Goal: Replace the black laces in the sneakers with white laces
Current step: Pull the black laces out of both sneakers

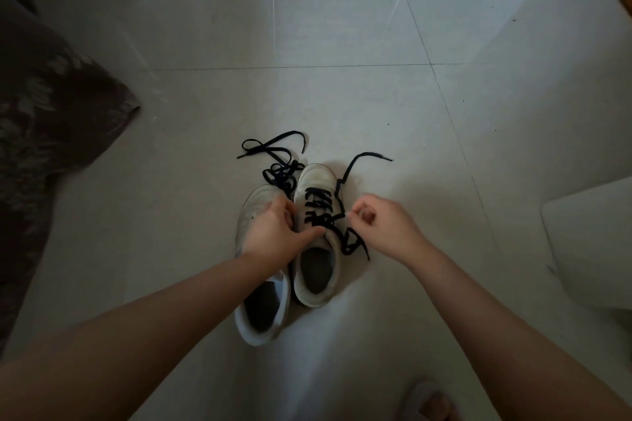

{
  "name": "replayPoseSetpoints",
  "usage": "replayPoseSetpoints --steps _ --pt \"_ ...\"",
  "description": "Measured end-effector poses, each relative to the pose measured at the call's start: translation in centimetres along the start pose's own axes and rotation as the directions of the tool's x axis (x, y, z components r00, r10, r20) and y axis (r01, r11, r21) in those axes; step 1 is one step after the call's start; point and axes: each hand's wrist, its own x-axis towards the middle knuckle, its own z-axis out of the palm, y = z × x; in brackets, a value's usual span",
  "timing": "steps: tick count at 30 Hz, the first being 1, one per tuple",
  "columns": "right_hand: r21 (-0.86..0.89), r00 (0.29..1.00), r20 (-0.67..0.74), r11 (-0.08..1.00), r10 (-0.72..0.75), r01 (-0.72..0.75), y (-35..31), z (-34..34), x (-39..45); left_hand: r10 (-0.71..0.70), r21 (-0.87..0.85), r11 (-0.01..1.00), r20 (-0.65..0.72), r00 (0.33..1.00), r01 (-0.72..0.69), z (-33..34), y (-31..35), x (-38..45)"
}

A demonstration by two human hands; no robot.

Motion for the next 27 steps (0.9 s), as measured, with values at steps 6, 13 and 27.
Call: replayPoseSetpoints --steps 6,13,27 --pt "-0.167 0.931 0.124 0.918 -0.342 0.360 -3.4 1.8 1.5 -0.015 0.106 0.994 0.069 0.997 0.007 0.1 0.0 0.3" --pt "-0.438 0.877 0.305 0.763 -0.370 0.475 -5.1 2.3 3.4 0.044 0.168 0.985 0.032 0.998 -0.049 -0.4 0.0 -0.5" --pt "0.290 0.904 0.428 0.947 0.004 -0.142 -4.1 1.0 2.7 0.091 0.199 0.975 0.061 0.994 -0.101 -0.6 -0.3 -1.0"
